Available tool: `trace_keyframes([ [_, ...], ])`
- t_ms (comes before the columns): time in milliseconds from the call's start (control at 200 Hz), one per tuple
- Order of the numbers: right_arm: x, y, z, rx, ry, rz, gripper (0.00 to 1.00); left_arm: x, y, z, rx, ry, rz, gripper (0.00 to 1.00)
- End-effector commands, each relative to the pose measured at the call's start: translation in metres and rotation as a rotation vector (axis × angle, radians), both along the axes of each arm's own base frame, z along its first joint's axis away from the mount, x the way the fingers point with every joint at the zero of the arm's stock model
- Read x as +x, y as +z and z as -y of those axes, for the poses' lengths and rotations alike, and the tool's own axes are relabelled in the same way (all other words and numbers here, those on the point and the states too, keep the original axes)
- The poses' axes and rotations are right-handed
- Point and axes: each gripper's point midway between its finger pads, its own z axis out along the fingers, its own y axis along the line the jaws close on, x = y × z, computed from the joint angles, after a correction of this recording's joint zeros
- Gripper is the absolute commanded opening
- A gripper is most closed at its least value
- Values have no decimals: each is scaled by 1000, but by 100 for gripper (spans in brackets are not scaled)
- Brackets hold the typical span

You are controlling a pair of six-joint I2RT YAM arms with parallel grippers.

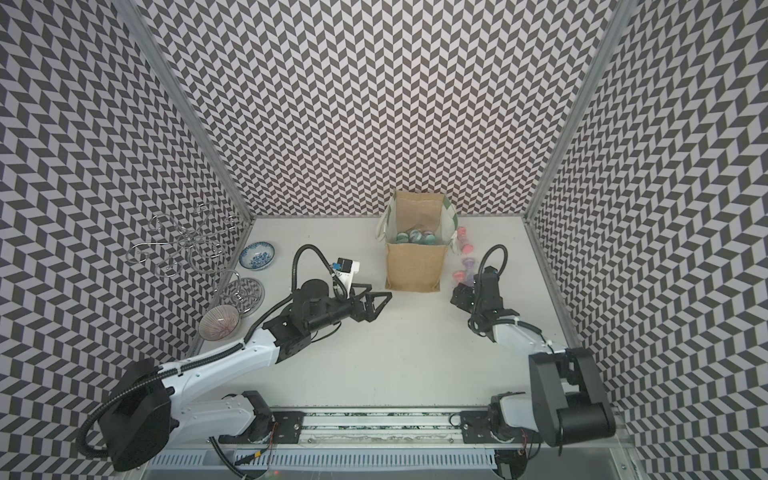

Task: Put the hourglass into the canvas bag
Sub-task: Pick up the hourglass from the center of the board.

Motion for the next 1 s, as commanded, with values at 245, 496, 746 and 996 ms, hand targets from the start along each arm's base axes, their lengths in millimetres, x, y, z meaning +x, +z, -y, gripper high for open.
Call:
trace_keyframes([
  [245, 32, -9, -1, -57, 51, -32, 71, 11, 18, 9, -30, 11, 47, 99],
  [496, 16, -38, -2, -57, 51, -114, 66, 11, 15, 14, -31, -8, 36, 99],
  [746, 8, -50, -14, -60, 76, -151, 58, 9, 17, 9, -35, 10, 39, 99],
  [996, 6, -53, -20, -59, 95, -160, 43, 9, 19, 6, -35, 19, 38, 99],
])
